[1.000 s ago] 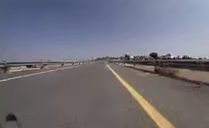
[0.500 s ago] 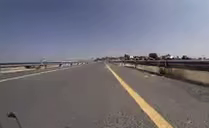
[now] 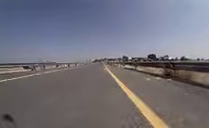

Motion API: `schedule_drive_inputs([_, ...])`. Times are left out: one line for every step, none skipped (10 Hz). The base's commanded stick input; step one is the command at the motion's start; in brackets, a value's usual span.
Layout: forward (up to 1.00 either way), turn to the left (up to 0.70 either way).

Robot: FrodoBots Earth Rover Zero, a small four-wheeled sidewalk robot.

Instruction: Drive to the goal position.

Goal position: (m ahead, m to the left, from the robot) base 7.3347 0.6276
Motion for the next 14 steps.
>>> schedule_drive_inputs([1.0, 0.0])
schedule_drive_inputs([1.0, 0.0])
schedule_drive_inputs([1.0, 0.0])
schedule_drive_inputs([1.0, 0.0])
schedule_drive_inputs([1.0, 0.0])
schedule_drive_inputs([1.0, 0.0])
schedule_drive_inputs([1.0, 0.0])
schedule_drive_inputs([1.0, 0.0])
schedule_drive_inputs([1.0, 0.27])
schedule_drive_inputs([1.0, 0.27])
schedule_drive_inputs([1.0, 0.27])
schedule_drive_inputs([1.0, 0.27])
schedule_drive_inputs([1.0, 0.27])
schedule_drive_inputs([1.0, 0.14])
